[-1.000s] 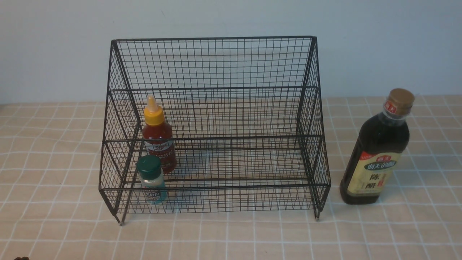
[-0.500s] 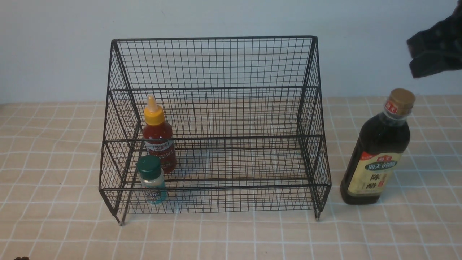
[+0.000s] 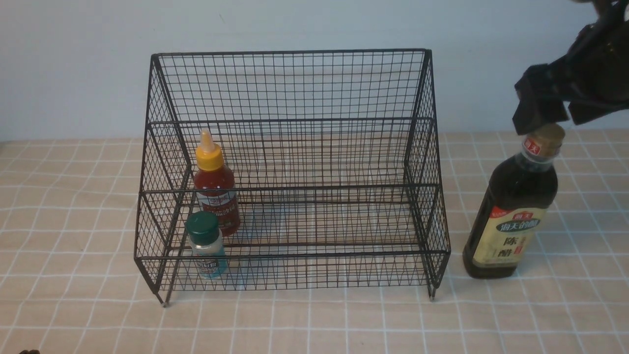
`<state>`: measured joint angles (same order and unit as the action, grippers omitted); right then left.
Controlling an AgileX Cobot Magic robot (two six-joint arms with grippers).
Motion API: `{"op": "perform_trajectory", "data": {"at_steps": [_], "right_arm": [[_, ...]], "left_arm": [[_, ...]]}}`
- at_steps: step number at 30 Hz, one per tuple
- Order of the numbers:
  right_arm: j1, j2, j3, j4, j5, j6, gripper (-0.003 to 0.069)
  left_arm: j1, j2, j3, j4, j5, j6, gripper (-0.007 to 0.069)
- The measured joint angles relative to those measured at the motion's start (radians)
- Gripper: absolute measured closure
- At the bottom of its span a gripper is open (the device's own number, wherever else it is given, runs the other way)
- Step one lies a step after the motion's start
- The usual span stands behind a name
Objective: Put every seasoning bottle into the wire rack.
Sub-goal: Use the right arm to grab the condiment bottle closest to it, then use the right arm to put the condiment bottle back on the shelf
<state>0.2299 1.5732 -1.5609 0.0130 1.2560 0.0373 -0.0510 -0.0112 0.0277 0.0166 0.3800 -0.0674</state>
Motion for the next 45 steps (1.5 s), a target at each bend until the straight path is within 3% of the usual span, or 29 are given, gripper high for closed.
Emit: {"op": "perform_trajectory", "data": {"at_steps": [7, 11, 12, 45], "right_arm": [[0.000, 0.047, 0.000, 0.002, -0.001, 0.000, 0.0113], [0.000, 0.055, 0.000, 0.036, -0.001, 0.000, 0.0258], [0.000, 0.055, 0.000, 0.051, -0.002, -0.001, 0.0344], [0.001, -0.042, 0.007, 0.030, 0.032, -0.002, 0.0341]], "left_arm": [[0.000, 0.000, 0.000, 0.000, 0.000, 0.000, 0.0631], [0.000, 0.000, 0.000, 0.000, 0.000, 0.000, 0.0631], [0.000, 0.000, 0.000, 0.000, 0.000, 0.000, 0.0631], [0.000, 0.000, 0.000, 0.000, 0.000, 0.000, 0.0631]]}}
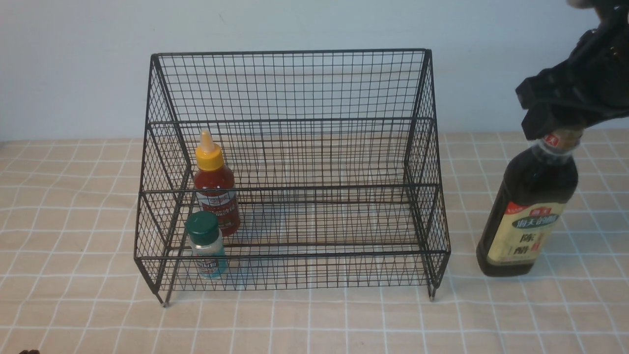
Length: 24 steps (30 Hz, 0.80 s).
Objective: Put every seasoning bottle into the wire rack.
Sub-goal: Use the right arm to put the condiment bottle back on the shelf
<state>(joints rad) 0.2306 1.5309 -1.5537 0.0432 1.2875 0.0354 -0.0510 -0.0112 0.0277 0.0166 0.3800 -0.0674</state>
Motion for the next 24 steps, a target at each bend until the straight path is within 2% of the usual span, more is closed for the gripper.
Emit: {"op": "perform_trajectory", "data": {"at_steps": [3, 16, 24], "right_arm": [[0.000, -0.013, -0.015, 0.005, 0.007, 0.000, 0.0341], [0.000, -0.037, -0.344, 0.119, 0.037, 0.000, 0.0342], [0.001, -0.037, -0.430, 0.142, 0.046, -0.001, 0.0342]], "left_arm": [[0.000, 0.000, 0.000, 0.000, 0.000, 0.000, 0.0631], [0.000, 0.000, 0.000, 0.000, 0.000, 0.000, 0.0631], [0.000, 0.000, 0.000, 0.000, 0.000, 0.000, 0.0631]]}}
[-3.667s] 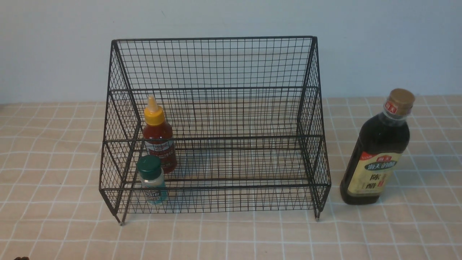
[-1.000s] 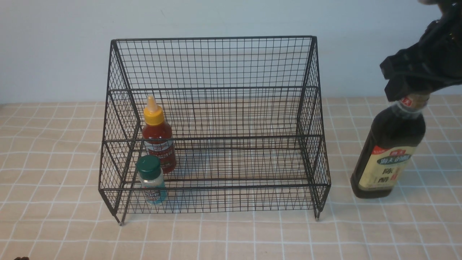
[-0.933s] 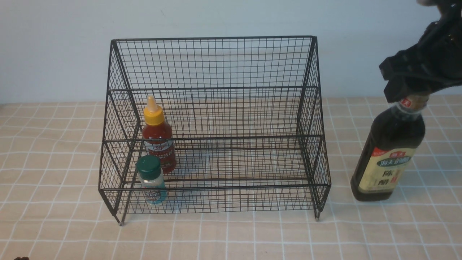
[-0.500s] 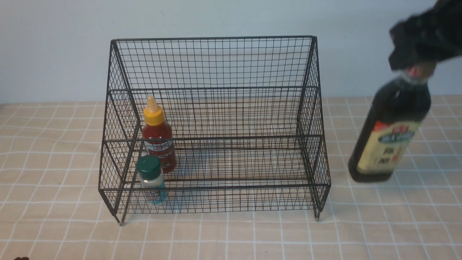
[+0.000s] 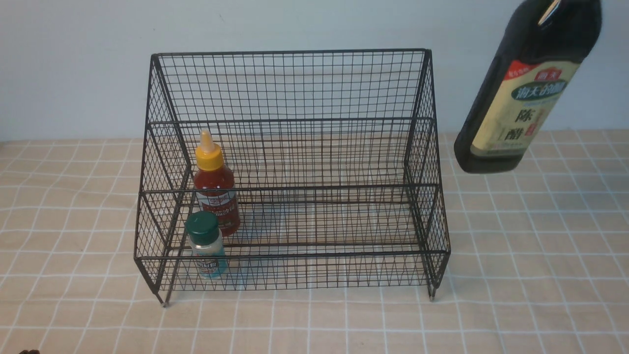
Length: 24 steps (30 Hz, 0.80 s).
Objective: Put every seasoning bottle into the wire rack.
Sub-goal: Use the right arm to put the condiment bottle back on the shelf
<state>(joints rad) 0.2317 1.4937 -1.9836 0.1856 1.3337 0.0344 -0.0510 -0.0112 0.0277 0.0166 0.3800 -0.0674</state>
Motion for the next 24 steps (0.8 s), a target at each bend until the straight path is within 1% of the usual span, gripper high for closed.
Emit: {"op": "perform_trajectory", "data": {"at_steps": [10, 12, 17, 18, 19, 21, 24], "right_arm": [[0.003, 0.002, -0.007, 0.140, 0.013, -0.021, 0.0351], [0.013, 0.010, -0.008, 0.144, 0.013, -0.023, 0.0351], [0.072, 0.054, -0.008, 0.137, 0.010, -0.027, 0.0351], [0.097, 0.074, -0.008, 0.136, -0.003, -0.028, 0.0351], [0.099, 0.077, -0.008, 0.136, -0.005, -0.028, 0.0351], [0.118, 0.099, -0.008, 0.142, -0.047, -0.027, 0.0352], [0.121, 0.108, -0.008, 0.147, -0.094, -0.027, 0.0351]], "left_arm": [[0.000, 0.000, 0.000, 0.000, 0.000, 0.000, 0.0631], [0.000, 0.000, 0.000, 0.000, 0.000, 0.000, 0.0631], [0.000, 0.000, 0.000, 0.000, 0.000, 0.000, 0.0631], [0.000, 0.000, 0.000, 0.000, 0.000, 0.000, 0.0631], [0.000, 0.000, 0.000, 0.000, 0.000, 0.000, 0.0631], [0.000, 0.000, 0.000, 0.000, 0.000, 0.000, 0.0631], [0.000, 0.000, 0.000, 0.000, 0.000, 0.000, 0.0631]]}}
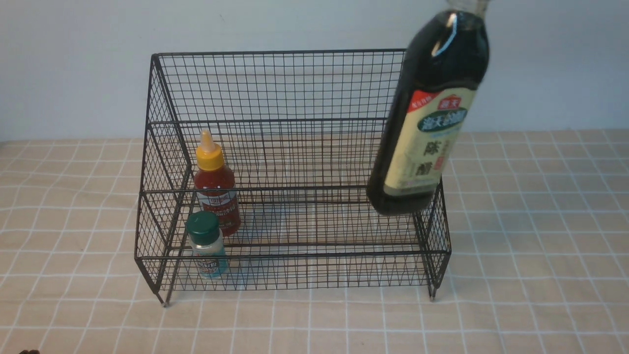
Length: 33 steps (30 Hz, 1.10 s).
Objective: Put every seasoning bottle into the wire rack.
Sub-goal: Use the right arm to put the condiment bottle back on the shelf
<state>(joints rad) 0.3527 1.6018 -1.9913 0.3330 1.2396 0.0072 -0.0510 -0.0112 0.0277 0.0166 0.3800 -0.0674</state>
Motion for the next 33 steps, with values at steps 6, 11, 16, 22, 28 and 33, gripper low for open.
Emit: {"op": "perform_trajectory", "data": {"at_steps": [6, 11, 16, 22, 28, 33], "right_arm": [[0.000, 0.019, 0.000, -0.022, -0.090, 0.000, 0.0351], [0.000, 0.048, 0.000, -0.057, -0.115, 0.003, 0.0351], [0.000, 0.070, 0.001, -0.104, -0.122, 0.014, 0.0351], [0.000, 0.081, 0.002, -0.103, -0.127, 0.026, 0.0351], [0.009, 0.093, 0.002, -0.100, -0.095, 0.028, 0.0351], [0.026, 0.102, 0.002, -0.103, -0.020, 0.028, 0.0355]], "left_arm": [[0.000, 0.000, 0.000, 0.000, 0.000, 0.000, 0.0631], [0.000, 0.000, 0.000, 0.000, 0.000, 0.000, 0.0631], [0.000, 0.000, 0.000, 0.000, 0.000, 0.000, 0.0631], [0.000, 0.000, 0.000, 0.000, 0.000, 0.000, 0.0631], [0.000, 0.000, 0.000, 0.000, 0.000, 0.000, 0.0631], [0.000, 0.000, 0.000, 0.000, 0.000, 0.000, 0.0631]]}}
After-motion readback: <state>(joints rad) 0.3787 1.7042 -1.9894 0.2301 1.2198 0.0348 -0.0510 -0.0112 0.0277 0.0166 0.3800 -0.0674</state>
